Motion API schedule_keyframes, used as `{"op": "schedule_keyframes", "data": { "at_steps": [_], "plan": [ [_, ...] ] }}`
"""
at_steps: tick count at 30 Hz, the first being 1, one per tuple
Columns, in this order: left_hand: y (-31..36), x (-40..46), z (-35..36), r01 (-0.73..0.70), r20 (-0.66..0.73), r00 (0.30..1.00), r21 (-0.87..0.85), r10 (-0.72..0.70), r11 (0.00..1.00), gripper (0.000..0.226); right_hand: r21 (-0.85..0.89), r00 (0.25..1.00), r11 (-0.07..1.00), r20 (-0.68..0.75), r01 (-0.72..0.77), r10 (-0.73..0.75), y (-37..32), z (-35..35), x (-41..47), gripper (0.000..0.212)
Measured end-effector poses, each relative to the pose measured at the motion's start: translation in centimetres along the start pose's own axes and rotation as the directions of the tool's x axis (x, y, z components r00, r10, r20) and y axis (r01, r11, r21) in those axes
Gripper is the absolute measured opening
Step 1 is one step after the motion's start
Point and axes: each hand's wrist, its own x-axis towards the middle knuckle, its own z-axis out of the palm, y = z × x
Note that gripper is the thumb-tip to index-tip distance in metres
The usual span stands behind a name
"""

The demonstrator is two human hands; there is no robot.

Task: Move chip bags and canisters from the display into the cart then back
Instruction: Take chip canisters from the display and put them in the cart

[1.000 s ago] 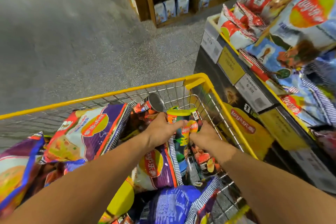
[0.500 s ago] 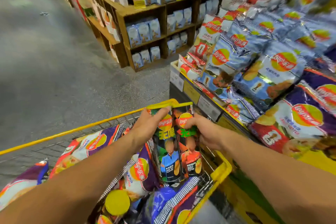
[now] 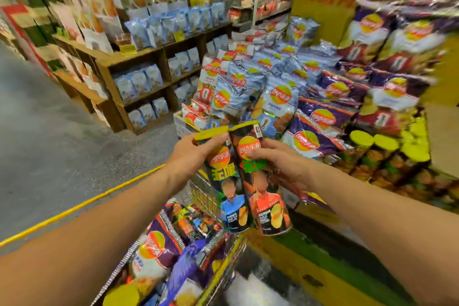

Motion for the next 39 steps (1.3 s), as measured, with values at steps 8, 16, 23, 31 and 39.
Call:
{"op": "schedule_keyframes", "data": {
  "at_steps": [8,16,23,31,39],
  "plan": [
    [5.3,1.3,11.8,-0.047,0.226,0.973,0.014,0.043,0.999,0.062,-0.048,0.985,0.997,-0.162,-0.064,0.055,-0.1,-12.1,-7.1,0.051],
    [9.4,1.8,25.0,-0.177,0.407,0.903,0.058,0.139,0.982,0.053,-0.048,0.940,0.993,-0.331,-0.107,0.085,1.8,-23.7,-12.3,0.044],
    [8.3,3.5,34.4,-0.329,0.466,0.869,0.291,0.167,0.898,0.065,-0.056,0.880,0.989,-0.466,-0.137,0.095,5.9,-31.4,-13.9,0.084],
    [2.6,7.1,40.7,-0.548,0.587,0.806,0.694,0.072,0.467,0.087,-0.157,0.767,0.938,-0.625,-0.308,0.148,13.5,-34.4,-11.1,0.085],
    [1.7,13.3,44.5,-0.666,0.674,0.734,0.692,0.080,0.279,0.080,-0.111,0.622,0.904,-0.759,-0.413,0.191,17.1,-37.0,-4.9,0.081]
  ]
}}
